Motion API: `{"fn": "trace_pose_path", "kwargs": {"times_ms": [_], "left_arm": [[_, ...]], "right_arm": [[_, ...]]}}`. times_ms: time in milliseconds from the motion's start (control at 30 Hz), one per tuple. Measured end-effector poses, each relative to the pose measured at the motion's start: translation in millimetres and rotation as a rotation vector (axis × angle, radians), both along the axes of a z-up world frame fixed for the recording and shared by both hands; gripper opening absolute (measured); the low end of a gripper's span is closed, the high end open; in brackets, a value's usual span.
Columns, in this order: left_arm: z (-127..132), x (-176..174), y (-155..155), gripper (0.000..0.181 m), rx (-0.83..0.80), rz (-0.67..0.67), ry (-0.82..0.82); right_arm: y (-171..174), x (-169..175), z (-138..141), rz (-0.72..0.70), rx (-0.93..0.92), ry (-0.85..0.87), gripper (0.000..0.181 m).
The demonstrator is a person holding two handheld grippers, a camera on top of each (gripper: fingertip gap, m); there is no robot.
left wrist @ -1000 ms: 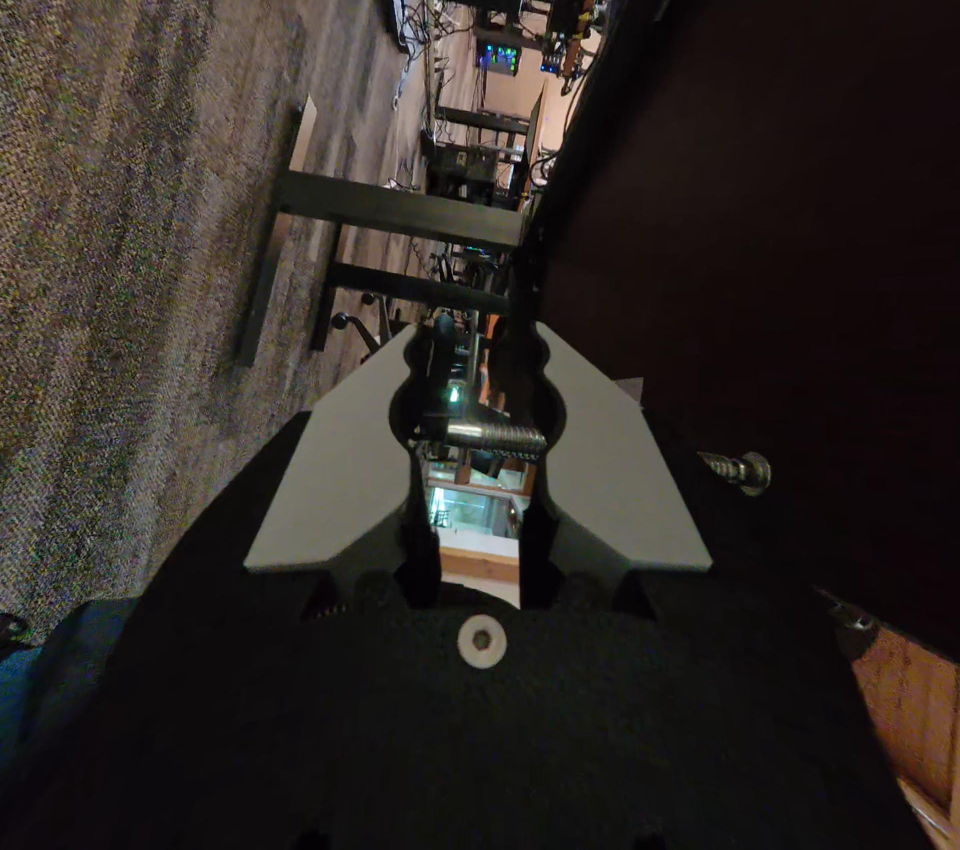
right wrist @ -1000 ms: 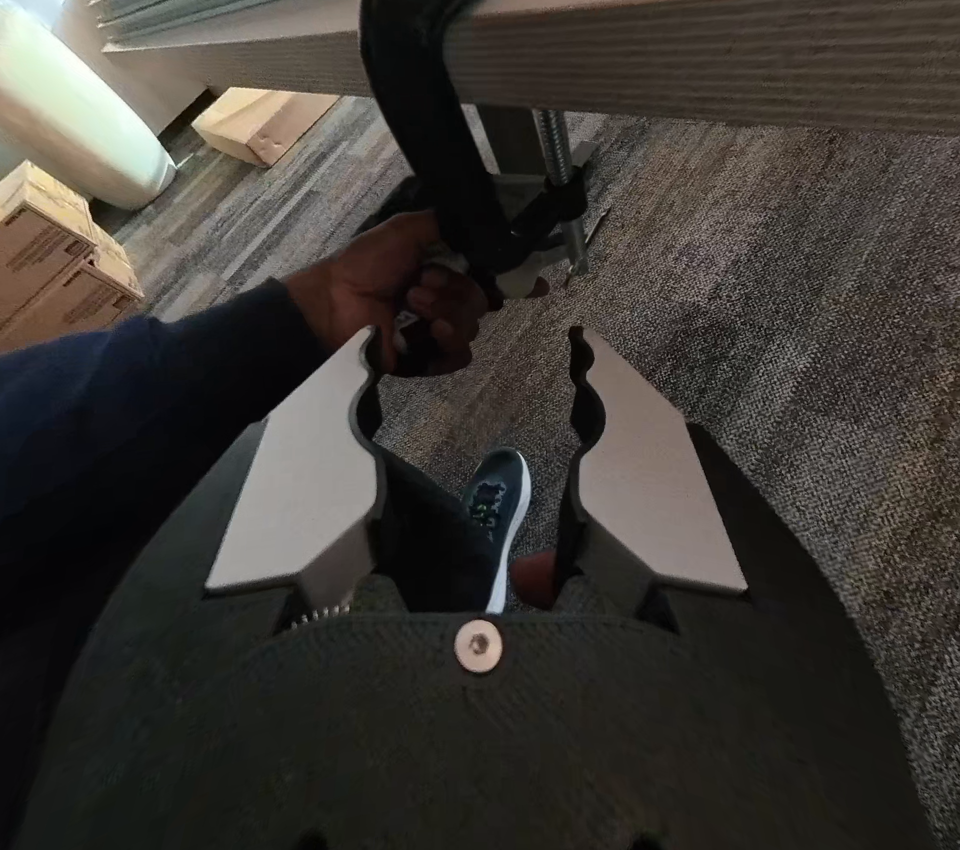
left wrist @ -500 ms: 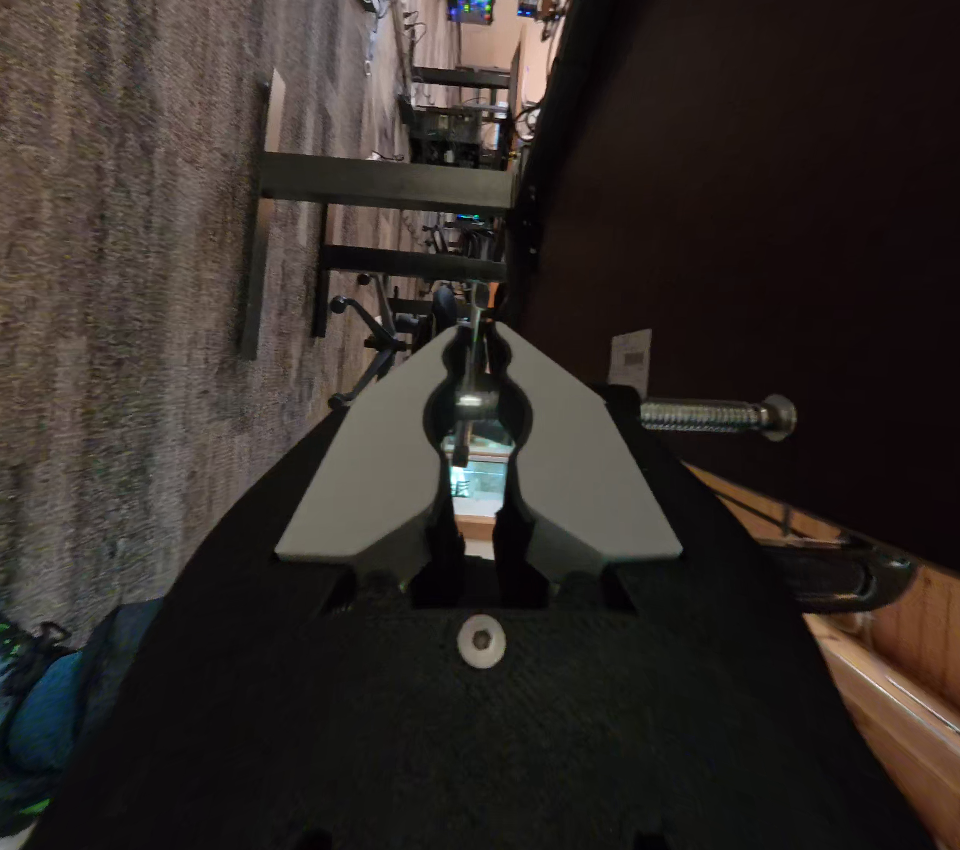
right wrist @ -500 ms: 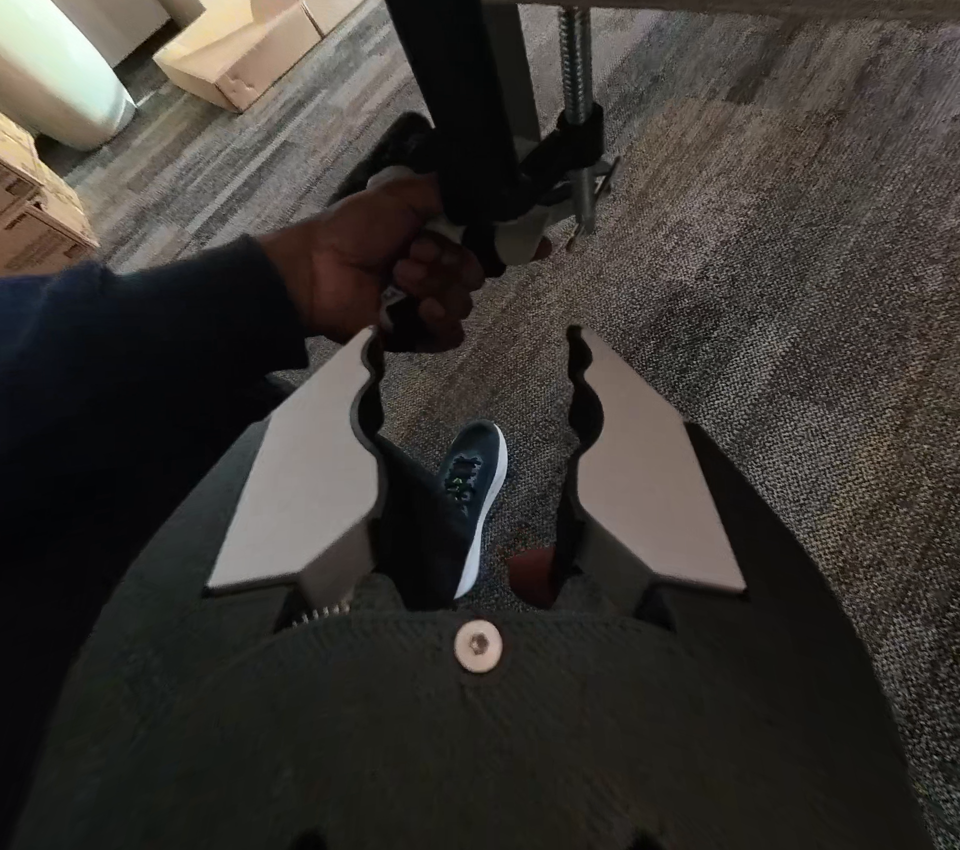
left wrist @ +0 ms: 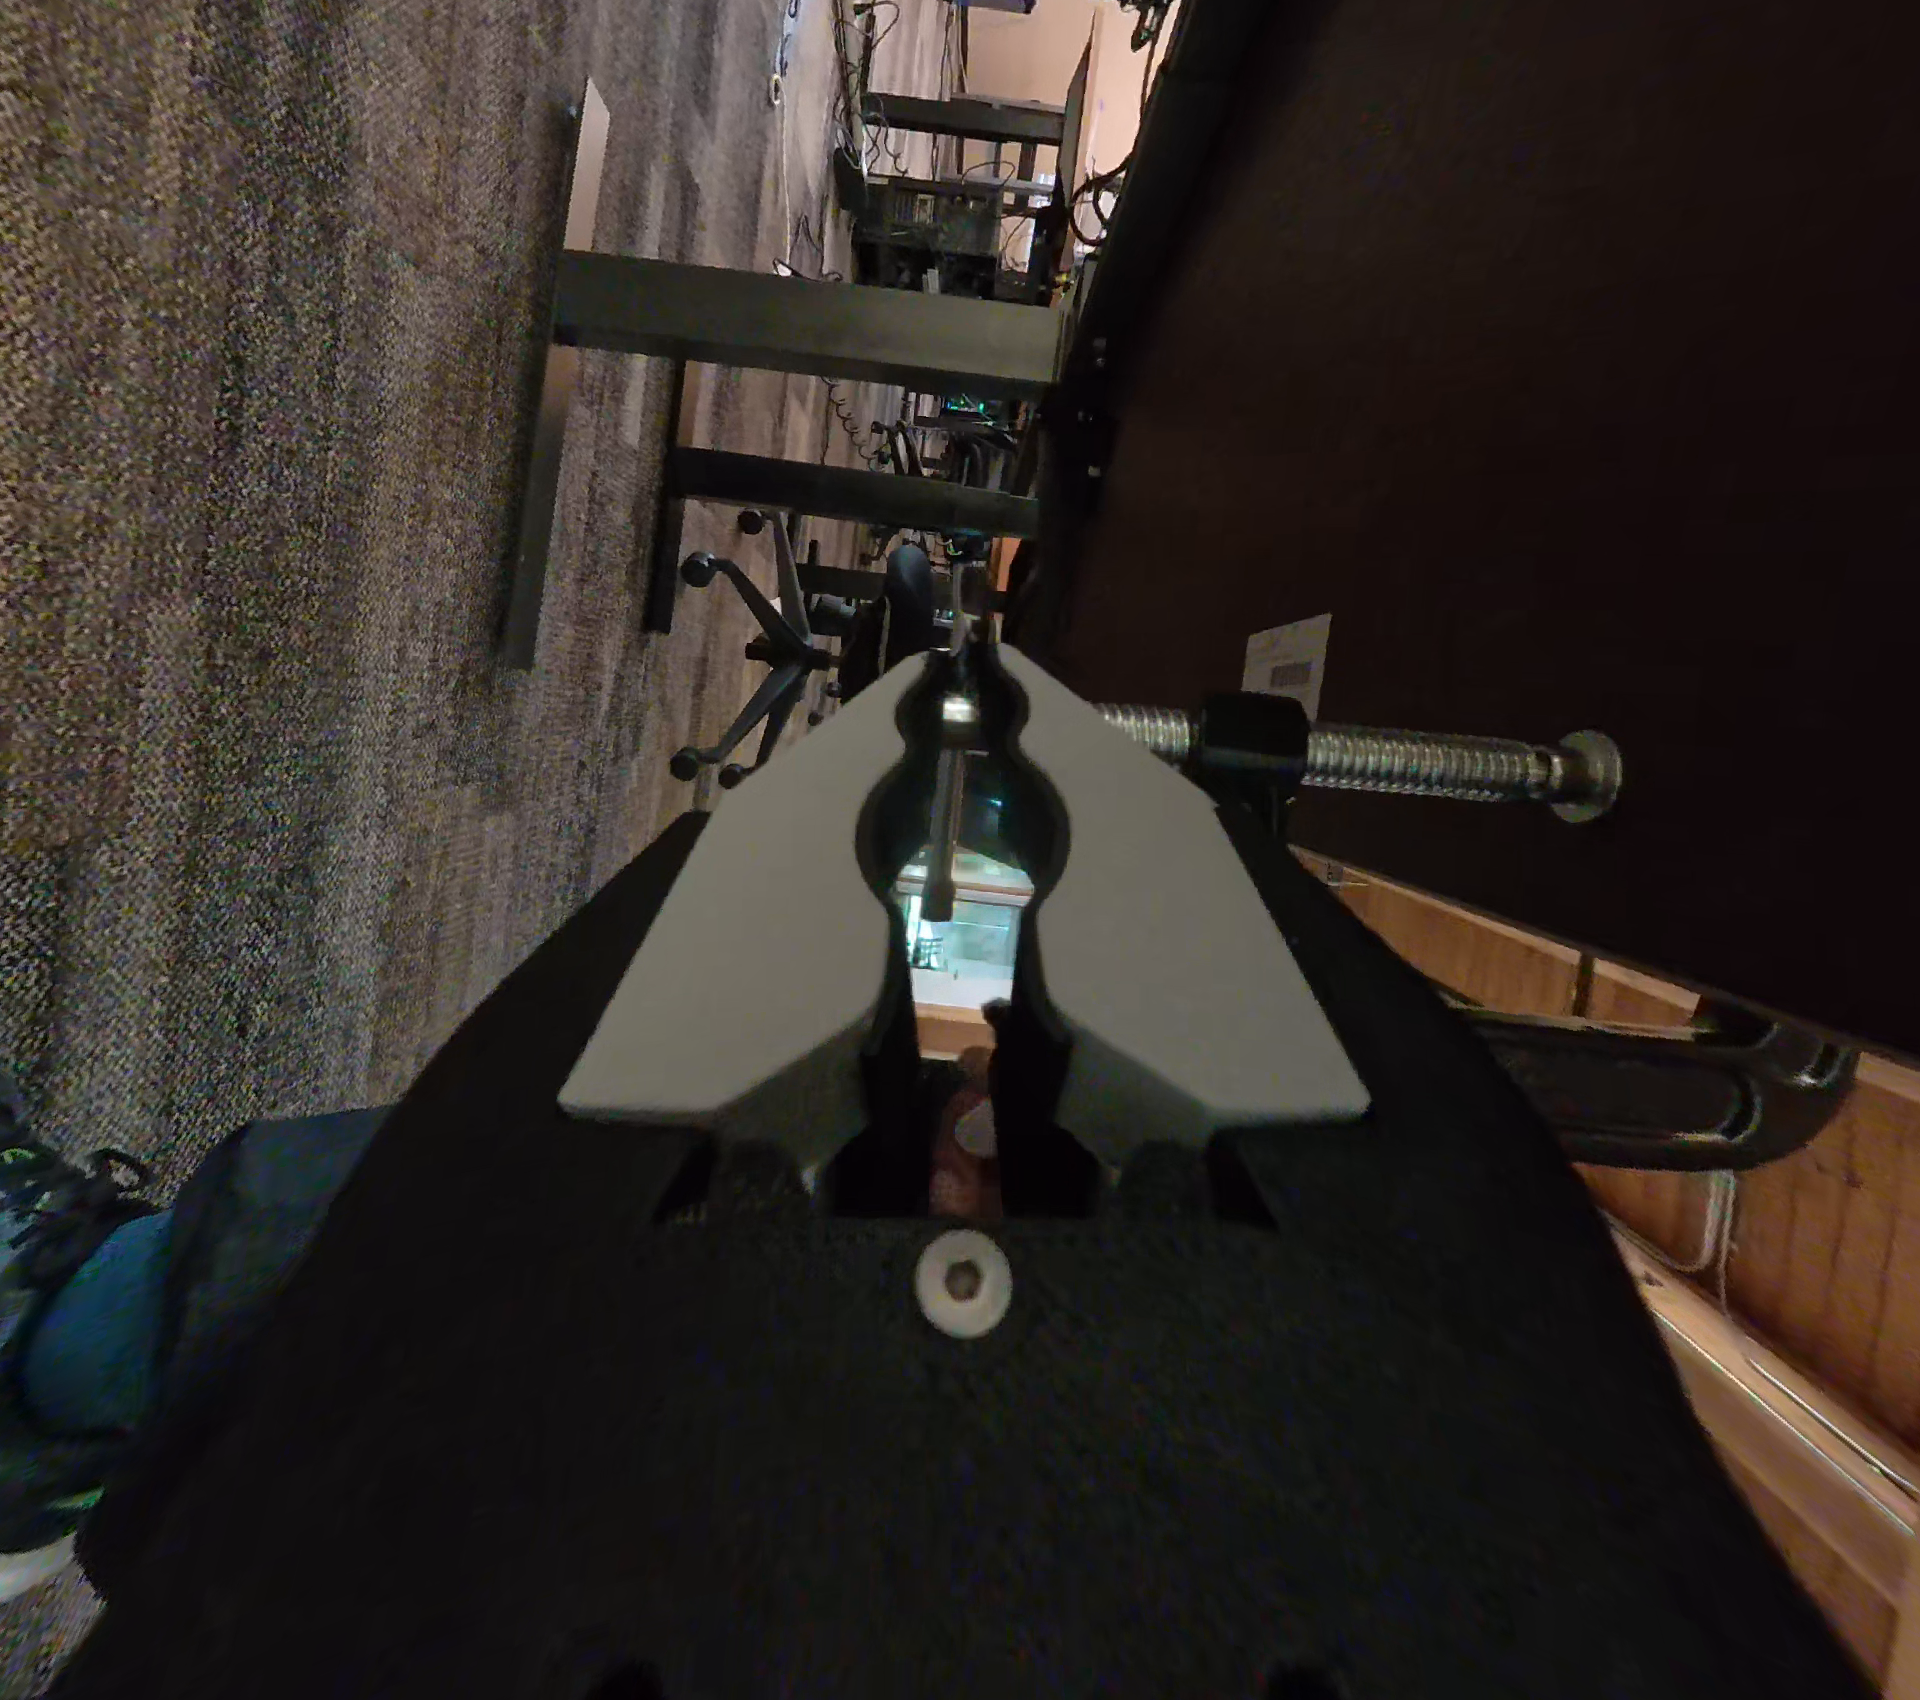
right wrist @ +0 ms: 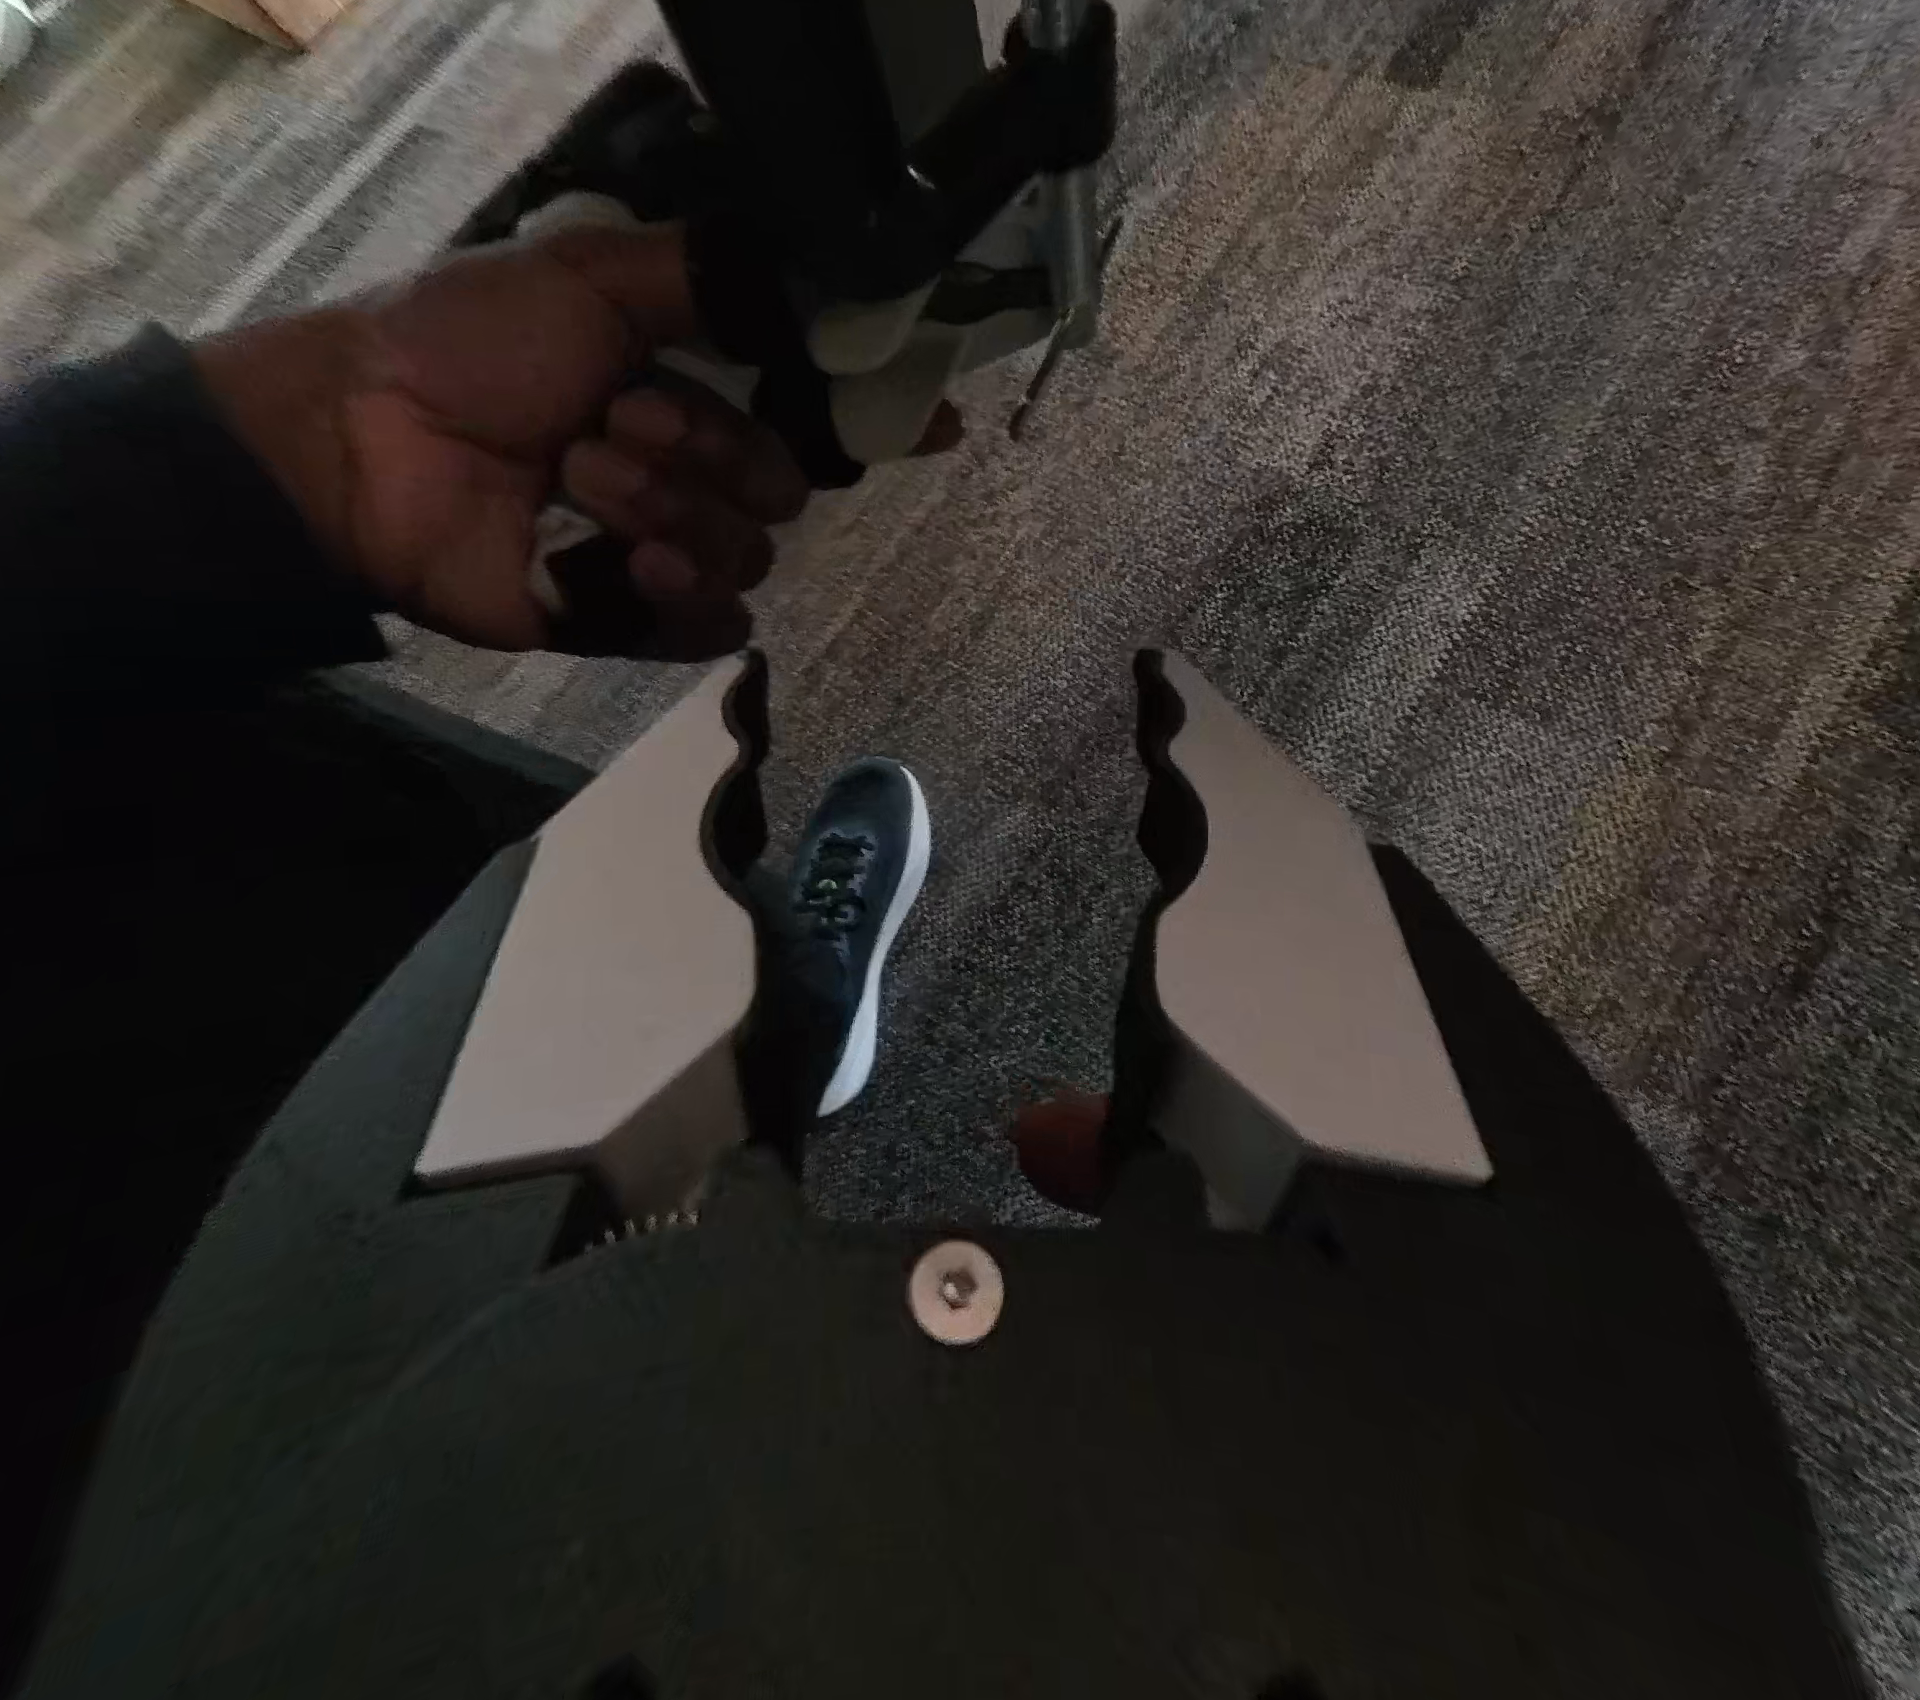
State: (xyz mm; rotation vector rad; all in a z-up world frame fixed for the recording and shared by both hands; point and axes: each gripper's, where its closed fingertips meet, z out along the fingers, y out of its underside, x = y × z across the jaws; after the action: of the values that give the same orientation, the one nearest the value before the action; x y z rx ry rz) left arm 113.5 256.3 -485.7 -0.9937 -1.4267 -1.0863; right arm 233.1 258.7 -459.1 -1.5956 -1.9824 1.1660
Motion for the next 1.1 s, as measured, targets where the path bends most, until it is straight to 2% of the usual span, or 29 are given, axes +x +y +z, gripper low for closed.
{"fn": "trace_pose_path", "kwargs": {"times_ms": [233,400,600,833,1000,1100], "left_arm": [[-1.1,-11.2,-24.9,0.021,-0.047,0.094,-0.001],[0.4,-9.3,-31.3,0.025,-0.078,0.07,0.03],[4.2,-10.2,-22.9,0.026,-0.075,0.017,0.074],[4.4,-13.9,-7.6,0.027,-0.068,-0.011,0.088],[3.0,-13.4,0.0,0.027,-0.068,-0.019,0.081],[1.8,-13.3,1.8,0.027,-0.073,-0.018,0.076]], "right_arm": [[7.3,-31.7,-26.3,-0.032,0.08,0.006,0.07],[3.1,-54.8,-34.8,-0.028,0.135,0.042,0.07],[-3.6,-74.8,-40.0,-0.015,0.179,0.061,0.068],[6.6,-83.7,-46.2,-0.027,0.23,0.074,0.05],[18.3,-87.6,-39.8,-0.05,0.273,0.112,0.03],[18.6,-84.9,-39.8,-0.036,0.272,0.105,0.032]]}}
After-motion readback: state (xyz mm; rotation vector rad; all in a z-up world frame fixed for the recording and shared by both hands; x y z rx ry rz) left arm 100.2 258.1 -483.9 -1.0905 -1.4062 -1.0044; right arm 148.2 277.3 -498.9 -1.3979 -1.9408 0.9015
